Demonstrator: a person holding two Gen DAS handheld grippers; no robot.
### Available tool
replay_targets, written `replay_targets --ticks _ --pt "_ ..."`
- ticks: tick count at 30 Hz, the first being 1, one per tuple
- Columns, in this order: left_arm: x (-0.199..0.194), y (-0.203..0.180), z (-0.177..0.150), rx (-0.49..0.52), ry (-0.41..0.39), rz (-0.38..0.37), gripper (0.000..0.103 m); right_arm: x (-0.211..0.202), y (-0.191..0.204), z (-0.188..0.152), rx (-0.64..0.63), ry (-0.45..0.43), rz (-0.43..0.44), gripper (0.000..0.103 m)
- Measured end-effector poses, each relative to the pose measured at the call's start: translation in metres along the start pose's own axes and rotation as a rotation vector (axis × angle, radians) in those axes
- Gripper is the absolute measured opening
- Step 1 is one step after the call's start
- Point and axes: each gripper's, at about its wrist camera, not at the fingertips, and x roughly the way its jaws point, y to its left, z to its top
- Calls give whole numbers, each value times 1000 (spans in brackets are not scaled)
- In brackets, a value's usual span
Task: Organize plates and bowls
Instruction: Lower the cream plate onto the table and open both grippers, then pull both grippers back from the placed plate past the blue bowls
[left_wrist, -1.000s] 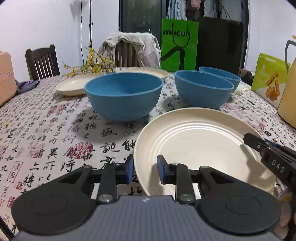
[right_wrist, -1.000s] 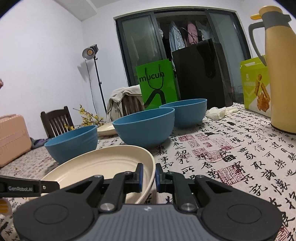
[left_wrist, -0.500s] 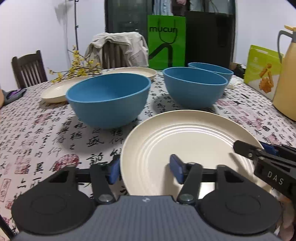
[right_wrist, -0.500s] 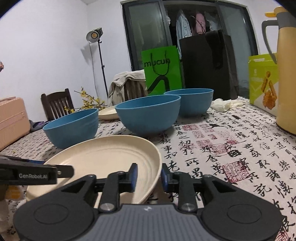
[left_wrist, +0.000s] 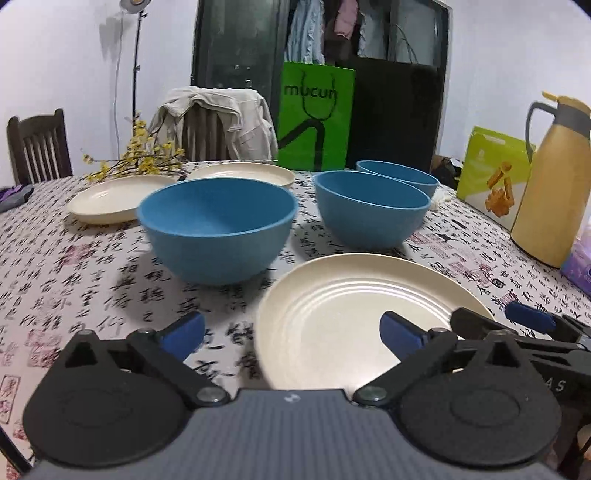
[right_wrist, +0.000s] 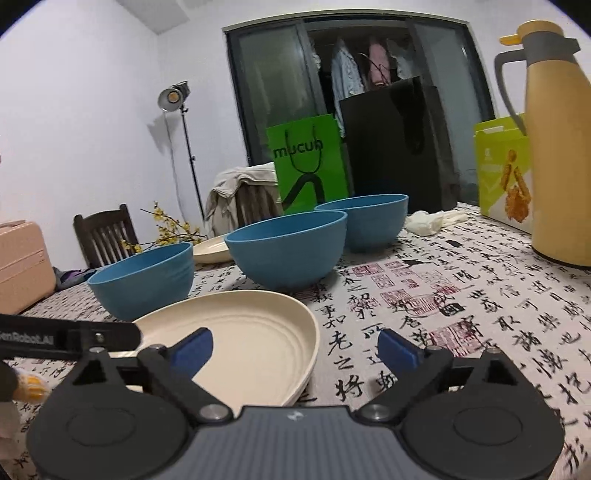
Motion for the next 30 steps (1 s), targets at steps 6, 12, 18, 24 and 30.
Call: replay_targets --ticks 6,12,18,24,30 --pt "-20 35 -8 -74 -29 9 103 -13 16 5 -21 -21 -17 103" --pt "-38 62 -14 -133 -47 12 103 -22 31 16 -52 -33 -10 103" --pt "-53 83 -20 -174 -71 16 103 -33 47 23 -88 -36 5 103" --pt "-69 100 -30 -200 -88 26 103 -42 60 23 -99 -25 9 103" --pt "-83 110 -36 -206 -87 53 103 -50 70 21 -93 -16 8 103"
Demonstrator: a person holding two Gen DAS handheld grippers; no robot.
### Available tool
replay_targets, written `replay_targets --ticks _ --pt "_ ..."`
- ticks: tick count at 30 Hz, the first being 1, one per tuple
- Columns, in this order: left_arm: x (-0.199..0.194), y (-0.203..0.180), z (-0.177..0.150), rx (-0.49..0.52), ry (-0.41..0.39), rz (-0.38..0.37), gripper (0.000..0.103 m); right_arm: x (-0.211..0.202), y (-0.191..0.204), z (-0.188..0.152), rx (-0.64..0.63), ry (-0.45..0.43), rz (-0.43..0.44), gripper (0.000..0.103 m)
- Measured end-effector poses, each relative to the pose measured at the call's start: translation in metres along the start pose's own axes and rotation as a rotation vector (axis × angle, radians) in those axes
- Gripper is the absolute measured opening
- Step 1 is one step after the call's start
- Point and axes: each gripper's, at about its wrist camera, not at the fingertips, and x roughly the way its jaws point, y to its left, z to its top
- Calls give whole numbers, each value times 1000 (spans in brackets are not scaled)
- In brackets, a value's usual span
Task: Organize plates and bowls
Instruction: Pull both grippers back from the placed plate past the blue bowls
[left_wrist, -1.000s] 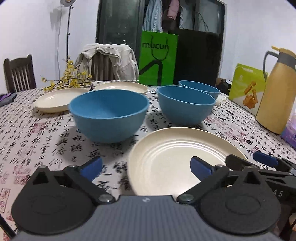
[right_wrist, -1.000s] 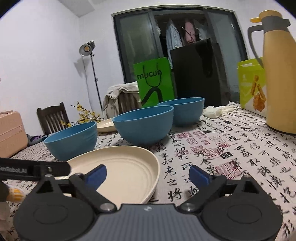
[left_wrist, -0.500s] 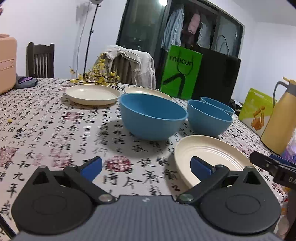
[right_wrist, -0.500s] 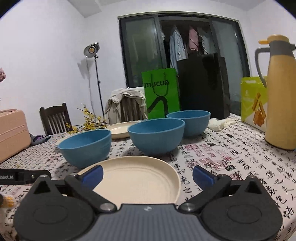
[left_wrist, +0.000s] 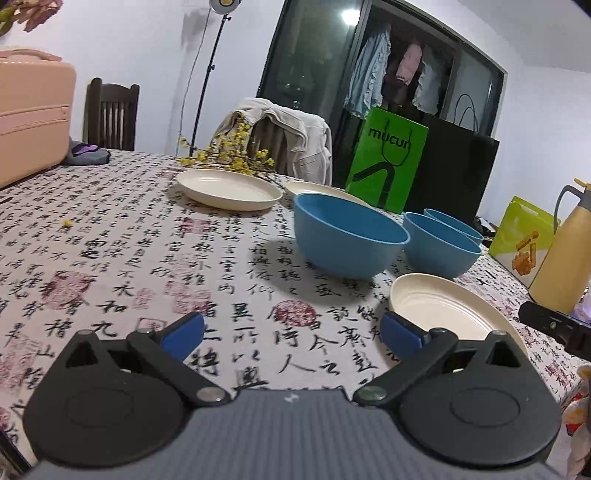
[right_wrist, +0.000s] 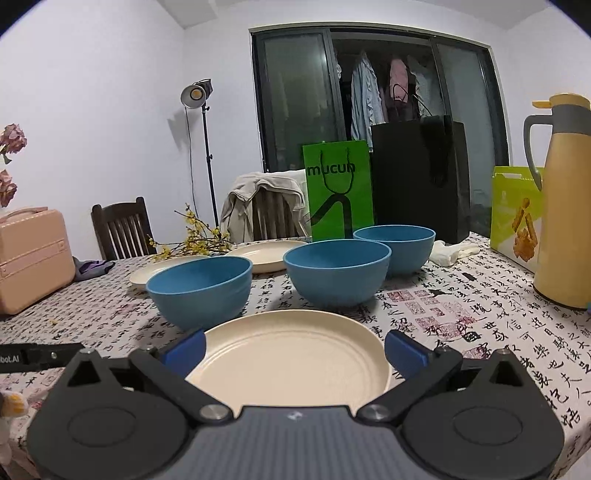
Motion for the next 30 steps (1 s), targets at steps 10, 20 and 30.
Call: replay_targets --ticks 10,20,30 --pt "-20 9 -1 17 -24 -10 103 -12 12 1 -8 -2 16 103" --pt "-38 30 -4 -47 22 -16 103 -9 18 -2 20 2 60 103" --pt "-30 24 12 -55 18 1 103 -2 20 2 17 7 63 103"
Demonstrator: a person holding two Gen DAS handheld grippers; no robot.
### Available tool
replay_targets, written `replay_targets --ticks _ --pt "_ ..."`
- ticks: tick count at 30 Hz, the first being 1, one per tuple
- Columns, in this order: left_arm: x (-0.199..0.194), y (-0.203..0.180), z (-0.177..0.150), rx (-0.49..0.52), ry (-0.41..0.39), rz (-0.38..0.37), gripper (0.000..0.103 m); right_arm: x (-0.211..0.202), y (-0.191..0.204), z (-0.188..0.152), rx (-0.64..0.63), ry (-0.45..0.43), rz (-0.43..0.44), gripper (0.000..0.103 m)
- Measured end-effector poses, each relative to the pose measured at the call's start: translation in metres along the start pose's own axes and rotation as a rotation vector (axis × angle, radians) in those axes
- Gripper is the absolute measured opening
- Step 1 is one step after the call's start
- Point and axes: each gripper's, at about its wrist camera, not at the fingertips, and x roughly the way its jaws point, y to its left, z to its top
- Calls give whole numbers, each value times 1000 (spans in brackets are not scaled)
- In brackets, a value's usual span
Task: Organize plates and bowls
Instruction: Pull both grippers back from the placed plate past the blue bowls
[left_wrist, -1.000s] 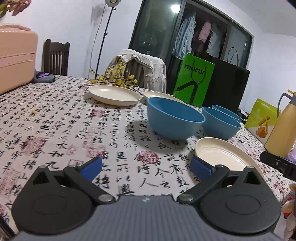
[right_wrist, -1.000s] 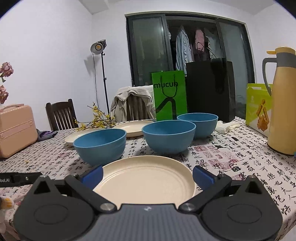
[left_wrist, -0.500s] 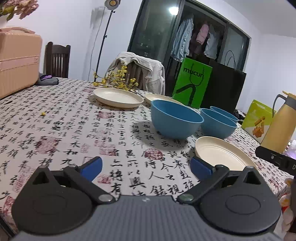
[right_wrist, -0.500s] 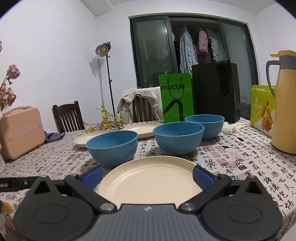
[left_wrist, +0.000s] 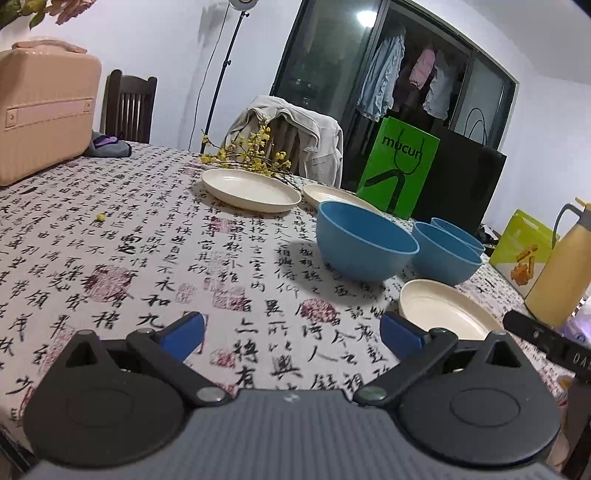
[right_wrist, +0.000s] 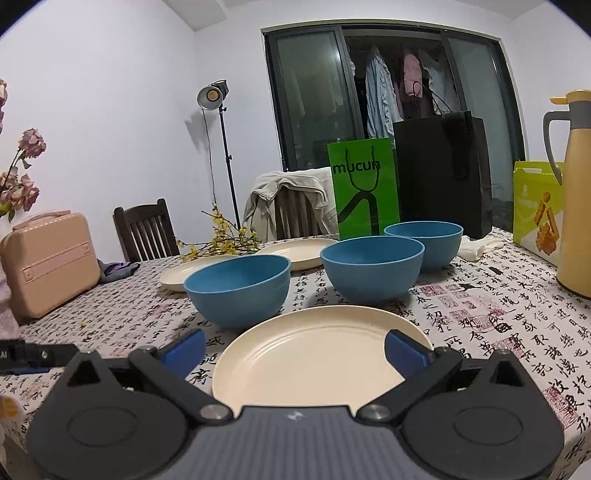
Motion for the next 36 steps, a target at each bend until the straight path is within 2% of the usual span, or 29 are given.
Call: replay_targets --ticks 16,25,36 --pt "35 -11 47 -3 13 2 103 27 -4 23 -18 -8 -1 103" --pt "51 -17 82 17 24 38 103 40 1 41 -46 2 -12 103" --pt "69 -23 125 -10 78 2 103 58 10 65 -24 41 -27 103"
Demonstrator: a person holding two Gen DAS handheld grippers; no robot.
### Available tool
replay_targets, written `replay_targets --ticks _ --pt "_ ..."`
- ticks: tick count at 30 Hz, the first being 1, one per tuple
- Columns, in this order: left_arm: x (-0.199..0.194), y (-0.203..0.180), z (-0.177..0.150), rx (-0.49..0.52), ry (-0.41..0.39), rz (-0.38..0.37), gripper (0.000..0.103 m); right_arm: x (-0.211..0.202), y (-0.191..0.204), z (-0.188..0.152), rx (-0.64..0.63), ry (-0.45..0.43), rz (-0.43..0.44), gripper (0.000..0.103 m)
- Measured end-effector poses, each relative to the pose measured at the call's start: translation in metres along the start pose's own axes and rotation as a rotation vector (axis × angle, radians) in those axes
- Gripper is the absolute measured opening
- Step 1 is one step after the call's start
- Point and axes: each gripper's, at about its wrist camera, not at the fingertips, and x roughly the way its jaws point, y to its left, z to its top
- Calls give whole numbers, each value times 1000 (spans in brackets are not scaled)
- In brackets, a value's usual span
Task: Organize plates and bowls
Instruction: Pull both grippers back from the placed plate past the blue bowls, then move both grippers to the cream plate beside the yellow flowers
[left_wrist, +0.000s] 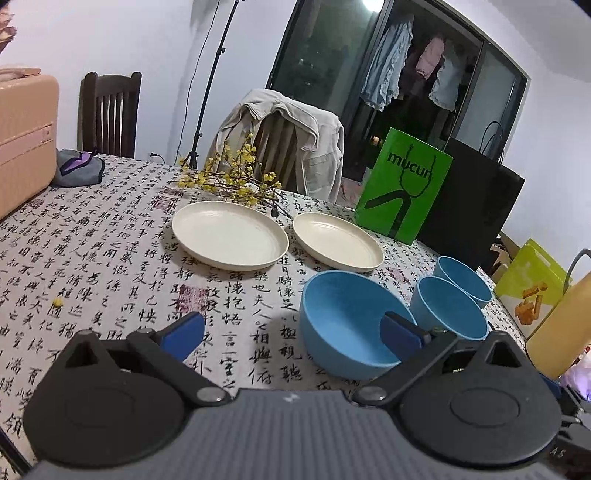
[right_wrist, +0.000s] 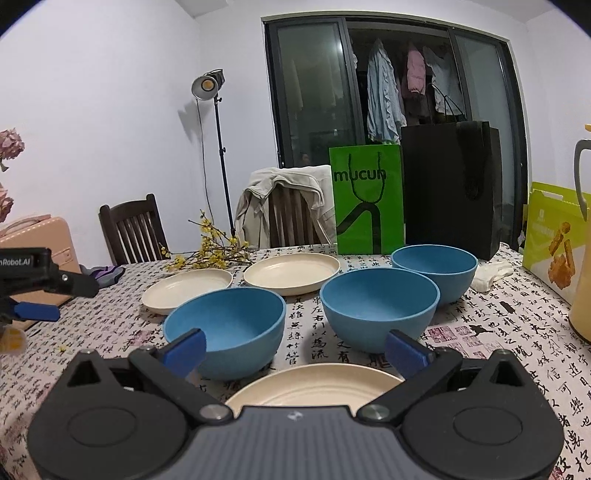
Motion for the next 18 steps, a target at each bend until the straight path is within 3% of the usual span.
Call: replay_targets --ticks 6,18 --pt "8 -11 15 2 35 -41 103 11 8 12 -4 10 -6 103" --pt "25 -21 43 -45 30 -62 103 33 16 36 27 19 -22 103"
